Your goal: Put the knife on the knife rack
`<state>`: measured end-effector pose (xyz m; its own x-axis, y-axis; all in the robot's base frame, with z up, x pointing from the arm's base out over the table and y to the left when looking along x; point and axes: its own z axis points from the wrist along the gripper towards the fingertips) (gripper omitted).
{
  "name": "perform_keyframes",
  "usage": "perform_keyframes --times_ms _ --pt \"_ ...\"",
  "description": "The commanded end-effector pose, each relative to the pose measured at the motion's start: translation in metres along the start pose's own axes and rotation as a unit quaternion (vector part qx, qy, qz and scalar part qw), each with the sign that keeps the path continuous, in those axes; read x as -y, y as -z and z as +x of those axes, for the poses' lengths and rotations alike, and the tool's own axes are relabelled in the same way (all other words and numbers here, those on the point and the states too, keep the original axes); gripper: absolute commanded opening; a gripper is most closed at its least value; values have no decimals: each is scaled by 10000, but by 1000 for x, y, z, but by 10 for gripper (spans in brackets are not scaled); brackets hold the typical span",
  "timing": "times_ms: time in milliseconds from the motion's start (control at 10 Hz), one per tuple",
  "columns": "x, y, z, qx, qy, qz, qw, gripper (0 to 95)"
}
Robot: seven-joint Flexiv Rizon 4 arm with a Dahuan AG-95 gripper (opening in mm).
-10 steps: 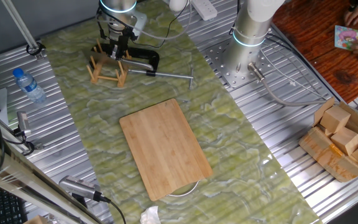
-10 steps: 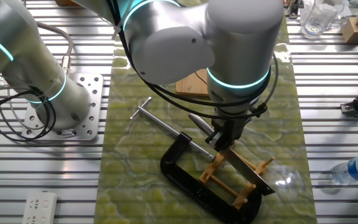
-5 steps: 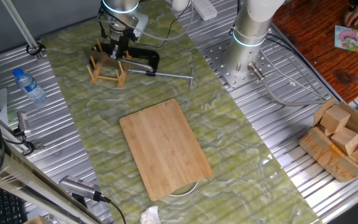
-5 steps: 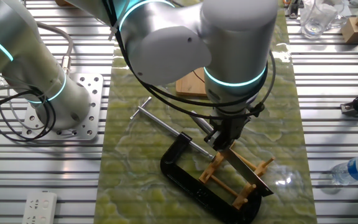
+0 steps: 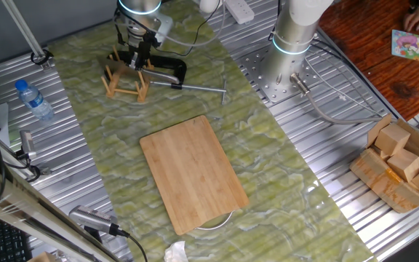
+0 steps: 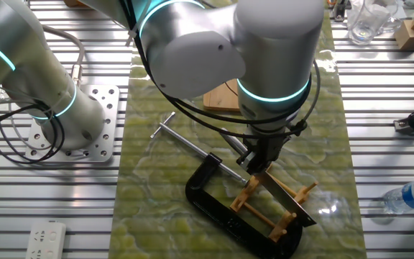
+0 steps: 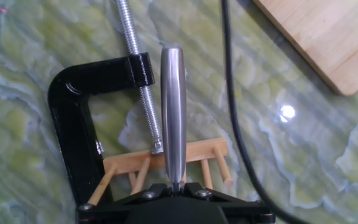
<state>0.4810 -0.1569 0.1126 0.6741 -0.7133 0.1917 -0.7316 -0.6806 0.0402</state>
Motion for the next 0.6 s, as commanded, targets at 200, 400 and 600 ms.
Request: perform_keyframes --times_ms 200,400,600 --pt "0 1 0 16 54 18 10000 0" --pt "0 1 0 15 79 22 10000 190" --pt "0 1 0 14 97 22 9999 190"
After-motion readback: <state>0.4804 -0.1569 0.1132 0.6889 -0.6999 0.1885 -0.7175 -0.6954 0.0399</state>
